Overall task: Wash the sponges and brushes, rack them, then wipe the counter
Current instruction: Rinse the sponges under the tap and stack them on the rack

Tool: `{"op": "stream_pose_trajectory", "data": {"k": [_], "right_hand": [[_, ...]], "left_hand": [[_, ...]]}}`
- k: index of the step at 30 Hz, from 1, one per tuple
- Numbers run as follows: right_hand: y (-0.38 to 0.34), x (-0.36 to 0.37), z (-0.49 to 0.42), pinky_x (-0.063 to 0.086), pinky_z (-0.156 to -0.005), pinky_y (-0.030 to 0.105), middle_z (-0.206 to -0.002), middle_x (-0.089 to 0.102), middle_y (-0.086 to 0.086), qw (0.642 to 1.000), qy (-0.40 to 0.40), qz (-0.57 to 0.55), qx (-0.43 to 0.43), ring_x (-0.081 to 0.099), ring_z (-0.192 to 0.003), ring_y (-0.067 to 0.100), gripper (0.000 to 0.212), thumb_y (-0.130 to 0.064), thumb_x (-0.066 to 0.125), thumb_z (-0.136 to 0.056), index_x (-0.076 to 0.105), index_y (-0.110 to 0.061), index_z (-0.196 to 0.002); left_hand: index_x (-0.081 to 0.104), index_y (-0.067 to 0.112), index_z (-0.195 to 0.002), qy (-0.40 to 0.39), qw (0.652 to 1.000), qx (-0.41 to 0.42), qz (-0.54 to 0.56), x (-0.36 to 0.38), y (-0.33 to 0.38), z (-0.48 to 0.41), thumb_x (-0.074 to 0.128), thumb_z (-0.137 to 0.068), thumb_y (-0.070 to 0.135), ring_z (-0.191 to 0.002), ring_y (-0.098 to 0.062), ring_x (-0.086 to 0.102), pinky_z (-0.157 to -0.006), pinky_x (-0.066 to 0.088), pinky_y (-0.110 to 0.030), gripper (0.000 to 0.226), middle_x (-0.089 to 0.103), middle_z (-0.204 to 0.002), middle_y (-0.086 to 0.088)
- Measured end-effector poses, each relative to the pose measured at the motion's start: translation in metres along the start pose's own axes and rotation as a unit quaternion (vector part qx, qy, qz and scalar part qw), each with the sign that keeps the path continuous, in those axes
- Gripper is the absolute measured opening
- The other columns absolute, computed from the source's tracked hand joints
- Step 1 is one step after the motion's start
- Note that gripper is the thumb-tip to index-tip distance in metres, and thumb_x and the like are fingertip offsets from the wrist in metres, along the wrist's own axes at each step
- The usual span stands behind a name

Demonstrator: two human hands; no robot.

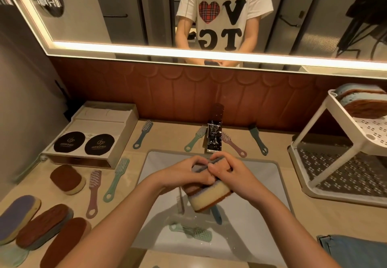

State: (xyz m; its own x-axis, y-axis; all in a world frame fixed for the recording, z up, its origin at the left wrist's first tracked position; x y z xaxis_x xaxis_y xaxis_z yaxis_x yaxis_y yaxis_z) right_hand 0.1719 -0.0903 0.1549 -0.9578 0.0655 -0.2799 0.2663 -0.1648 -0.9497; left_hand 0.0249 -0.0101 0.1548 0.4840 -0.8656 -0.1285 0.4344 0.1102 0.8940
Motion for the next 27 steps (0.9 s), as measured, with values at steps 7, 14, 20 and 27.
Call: {"op": "stream_pose_trajectory", "data": {"k": [7,14,20,27], "right_hand": [[-0.005,-0.011,-0.002,0.054,-0.052,0.025,-0.090,0.064,0.005,0.979,0.158,-0.127,0.035,0.065,-0.073,0.015,0.014,-0.037,0.055,-0.089,0.055,-0.025,-0.093],[-0.001,-0.002,0.000,0.052,-0.062,0.027,-0.092,0.064,0.002,0.974,0.186,-0.121,0.047,0.064,-0.080,0.014,0.025,-0.046,0.050,-0.088,0.053,-0.024,-0.100],[0.007,-0.005,-0.005,0.051,-0.081,0.044,-0.081,0.069,-0.001,0.967,0.253,-0.035,0.013,0.064,-0.084,0.018,0.047,-0.062,0.033,-0.088,0.064,-0.028,-0.081],[0.009,-0.023,-0.012,0.042,-0.060,0.027,-0.068,0.062,0.001,0.948,0.307,-0.079,0.023,0.057,-0.071,0.016,0.042,-0.024,0.035,-0.099,0.062,-0.018,-0.068]], "left_hand": [[0.049,0.025,-0.127,0.054,0.929,0.054,0.362,0.023,0.001,-0.002,0.043,-0.085,0.048,-0.109,-0.027,0.060,-0.084,0.052,-0.042,0.048,0.059,-0.125,-0.013],[0.049,0.035,-0.105,0.303,0.943,0.080,0.113,0.051,0.016,-0.022,0.052,-0.087,0.049,-0.090,-0.018,0.063,-0.069,0.054,-0.030,0.023,0.062,-0.103,-0.002],[0.056,0.026,-0.092,0.352,0.921,0.141,-0.089,0.069,0.034,-0.034,0.037,-0.095,0.044,-0.082,-0.013,0.059,-0.067,0.045,-0.029,0.027,0.062,-0.082,0.007],[0.045,0.024,-0.060,0.365,0.902,0.184,-0.138,0.082,0.049,-0.051,0.039,-0.097,0.029,-0.059,-0.006,0.047,-0.054,0.032,-0.020,0.038,0.047,-0.058,0.010]]}}
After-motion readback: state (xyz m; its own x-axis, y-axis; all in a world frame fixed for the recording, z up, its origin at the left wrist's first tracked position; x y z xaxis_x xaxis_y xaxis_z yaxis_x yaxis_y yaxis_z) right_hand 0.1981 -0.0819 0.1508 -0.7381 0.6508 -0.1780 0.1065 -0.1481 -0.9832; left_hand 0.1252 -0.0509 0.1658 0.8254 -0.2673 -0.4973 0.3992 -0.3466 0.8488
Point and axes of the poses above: each hand's wrist, its own z-axis away from the middle knuckle, its own x-axis out of the palm, y = z × x, the point moved 1 cm from there along -z, towards the middle knuckle
